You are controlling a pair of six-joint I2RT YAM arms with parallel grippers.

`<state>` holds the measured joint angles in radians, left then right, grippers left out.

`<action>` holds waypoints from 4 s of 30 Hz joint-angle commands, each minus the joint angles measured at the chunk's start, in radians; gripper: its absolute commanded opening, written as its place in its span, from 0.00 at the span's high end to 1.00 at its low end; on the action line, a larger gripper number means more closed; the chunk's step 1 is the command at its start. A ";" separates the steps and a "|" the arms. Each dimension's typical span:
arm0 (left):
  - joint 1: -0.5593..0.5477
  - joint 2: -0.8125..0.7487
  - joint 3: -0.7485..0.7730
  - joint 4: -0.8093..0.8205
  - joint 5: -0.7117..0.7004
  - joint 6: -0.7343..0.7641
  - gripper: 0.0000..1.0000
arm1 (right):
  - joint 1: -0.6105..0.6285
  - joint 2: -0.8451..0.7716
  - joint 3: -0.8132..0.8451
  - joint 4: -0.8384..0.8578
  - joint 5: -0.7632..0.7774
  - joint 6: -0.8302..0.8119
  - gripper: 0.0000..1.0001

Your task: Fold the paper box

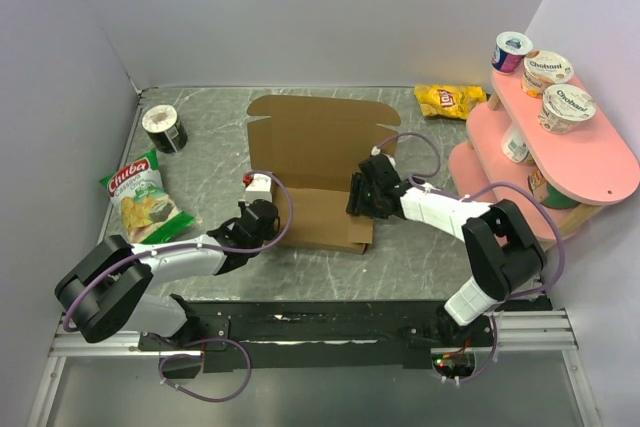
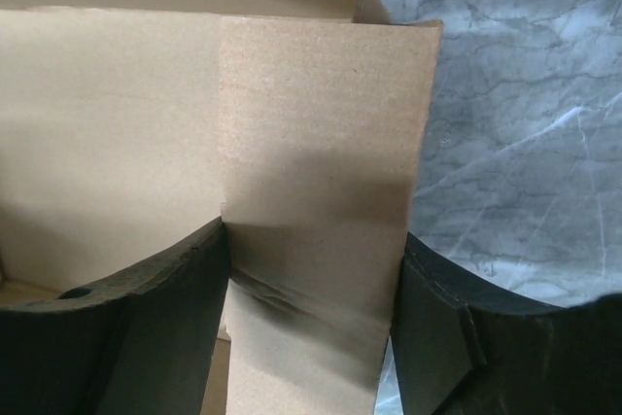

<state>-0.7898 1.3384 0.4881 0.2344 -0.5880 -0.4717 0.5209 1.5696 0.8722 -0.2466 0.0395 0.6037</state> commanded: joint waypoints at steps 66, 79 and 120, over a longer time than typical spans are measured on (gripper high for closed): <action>-0.005 0.039 0.017 0.028 0.039 0.004 0.99 | -0.122 -0.327 -0.013 -0.112 -0.204 -0.091 0.00; -0.003 0.033 0.017 0.025 0.039 0.005 0.99 | -0.395 -0.576 -0.268 -0.135 -0.153 0.031 0.20; -0.003 0.036 0.021 0.022 0.050 0.008 0.99 | -0.183 -0.494 -0.533 0.394 -0.236 0.366 0.26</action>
<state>-0.7887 1.3708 0.4904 0.2691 -0.5560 -0.4641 0.3202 1.1122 0.3775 0.0441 -0.1722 0.8898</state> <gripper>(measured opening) 0.130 0.751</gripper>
